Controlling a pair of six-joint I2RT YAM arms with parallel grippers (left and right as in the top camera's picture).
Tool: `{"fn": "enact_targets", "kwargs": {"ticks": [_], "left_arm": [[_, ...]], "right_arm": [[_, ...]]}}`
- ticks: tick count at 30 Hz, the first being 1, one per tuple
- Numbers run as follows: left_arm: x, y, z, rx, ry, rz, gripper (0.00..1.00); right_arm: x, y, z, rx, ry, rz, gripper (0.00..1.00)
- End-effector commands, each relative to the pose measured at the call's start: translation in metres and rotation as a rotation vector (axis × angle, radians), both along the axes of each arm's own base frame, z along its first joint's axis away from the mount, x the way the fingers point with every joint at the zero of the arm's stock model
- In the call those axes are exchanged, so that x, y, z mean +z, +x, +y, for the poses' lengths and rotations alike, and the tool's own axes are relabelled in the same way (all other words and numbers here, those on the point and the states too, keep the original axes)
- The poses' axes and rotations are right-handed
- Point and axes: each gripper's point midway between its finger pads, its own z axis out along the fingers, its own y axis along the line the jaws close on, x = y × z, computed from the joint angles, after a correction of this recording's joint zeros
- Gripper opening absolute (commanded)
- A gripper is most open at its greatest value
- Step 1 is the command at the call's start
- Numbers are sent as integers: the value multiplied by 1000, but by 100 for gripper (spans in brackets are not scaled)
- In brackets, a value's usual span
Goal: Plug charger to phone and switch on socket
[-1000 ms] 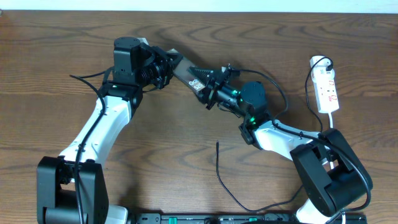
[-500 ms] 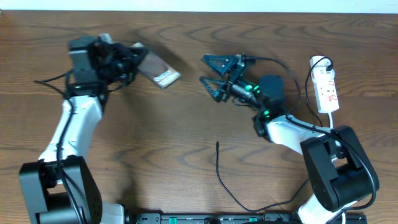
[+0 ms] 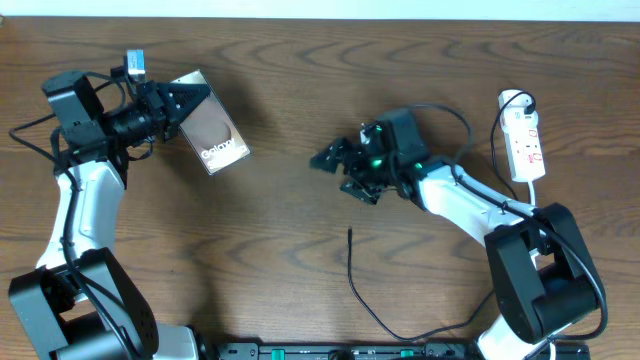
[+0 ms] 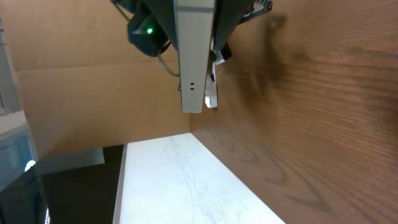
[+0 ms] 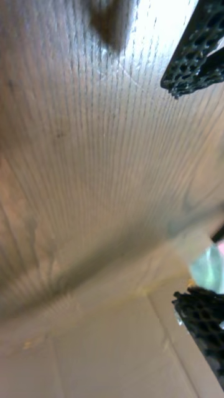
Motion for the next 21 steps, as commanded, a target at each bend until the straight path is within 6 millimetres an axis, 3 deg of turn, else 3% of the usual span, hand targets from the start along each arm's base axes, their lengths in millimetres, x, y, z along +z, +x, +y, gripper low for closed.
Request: {"fn": "enact_targets", "kwargs": {"ticks": [1,7,9,11,17,21], "left_arm": [[15,-6,-3,-43,8,-69,7],[14,-6,-2,-40,22,-83,7],[14,-6,-2,-41,25,-87,7],[14,-6,-2,-41,25,-87,8],[14,-6,-2,-41,25,-87,7],[13,-6,-3,-42,26,-85,8]], "right_arm": [[13,13,-4,87,-254,-185,99],[-1,-12,-24,65,-517,-109,99],[-10,-27,-36,54,-608,-58,99],[-20,-59,-50,30,-754,29,99],[-28,-98,-30,57,-789,68,99],[-37,-113,-26,65,-805,100,99]]}}
